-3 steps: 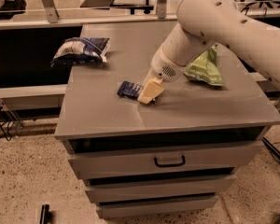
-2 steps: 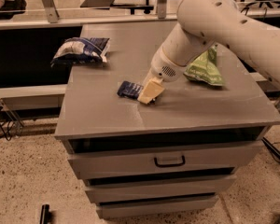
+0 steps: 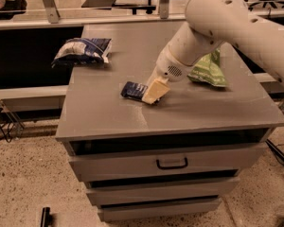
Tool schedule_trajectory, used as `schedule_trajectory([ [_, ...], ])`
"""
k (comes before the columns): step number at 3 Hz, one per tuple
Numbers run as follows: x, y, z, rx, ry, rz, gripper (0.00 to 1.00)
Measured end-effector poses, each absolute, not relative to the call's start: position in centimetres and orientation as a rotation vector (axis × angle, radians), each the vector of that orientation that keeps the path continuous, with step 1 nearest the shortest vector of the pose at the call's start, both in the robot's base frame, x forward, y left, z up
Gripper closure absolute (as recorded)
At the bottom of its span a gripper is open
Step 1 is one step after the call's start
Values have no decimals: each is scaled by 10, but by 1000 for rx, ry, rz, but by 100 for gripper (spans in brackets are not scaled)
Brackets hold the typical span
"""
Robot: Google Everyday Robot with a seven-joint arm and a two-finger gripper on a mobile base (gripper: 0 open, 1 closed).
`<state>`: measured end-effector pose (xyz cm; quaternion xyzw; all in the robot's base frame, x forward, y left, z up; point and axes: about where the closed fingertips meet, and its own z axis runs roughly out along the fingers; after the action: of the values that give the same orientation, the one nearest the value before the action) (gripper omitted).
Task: Move rxbar blueberry near blue chip bag
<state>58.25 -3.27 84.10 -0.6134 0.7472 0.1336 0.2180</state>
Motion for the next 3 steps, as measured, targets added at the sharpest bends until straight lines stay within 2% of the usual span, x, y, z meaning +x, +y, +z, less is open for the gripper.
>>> schedule_trajectory([
  [2, 617, -38, 873, -1658, 2019, 324, 100],
  [3, 652, -44, 878, -1640, 2011, 293, 100],
])
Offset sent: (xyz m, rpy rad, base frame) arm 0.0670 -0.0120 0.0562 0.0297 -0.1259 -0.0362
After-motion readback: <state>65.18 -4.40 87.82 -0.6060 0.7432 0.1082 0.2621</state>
